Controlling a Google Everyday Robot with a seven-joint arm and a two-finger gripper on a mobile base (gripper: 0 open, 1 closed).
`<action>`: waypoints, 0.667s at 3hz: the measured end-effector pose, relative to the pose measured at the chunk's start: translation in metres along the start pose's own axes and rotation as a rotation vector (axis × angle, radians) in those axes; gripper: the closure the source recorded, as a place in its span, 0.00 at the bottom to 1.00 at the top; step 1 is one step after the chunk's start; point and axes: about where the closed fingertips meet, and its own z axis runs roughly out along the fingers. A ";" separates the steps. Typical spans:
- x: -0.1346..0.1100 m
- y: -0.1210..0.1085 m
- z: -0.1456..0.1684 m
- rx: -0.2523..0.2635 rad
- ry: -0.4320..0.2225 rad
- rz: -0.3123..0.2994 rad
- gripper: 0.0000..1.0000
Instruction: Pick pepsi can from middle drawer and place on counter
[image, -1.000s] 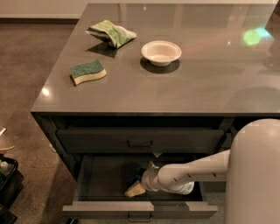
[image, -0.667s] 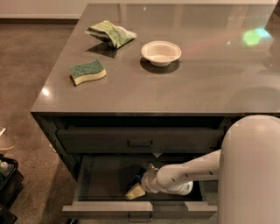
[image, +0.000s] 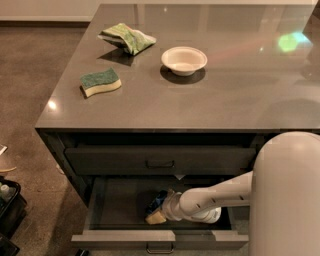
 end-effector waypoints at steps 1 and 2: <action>0.000 0.000 0.000 0.000 0.000 0.000 0.66; -0.003 -0.003 -0.008 -0.043 -0.034 0.019 0.89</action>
Offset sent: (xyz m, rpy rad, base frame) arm 0.0044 -0.0187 0.0326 0.1967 0.0550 0.0324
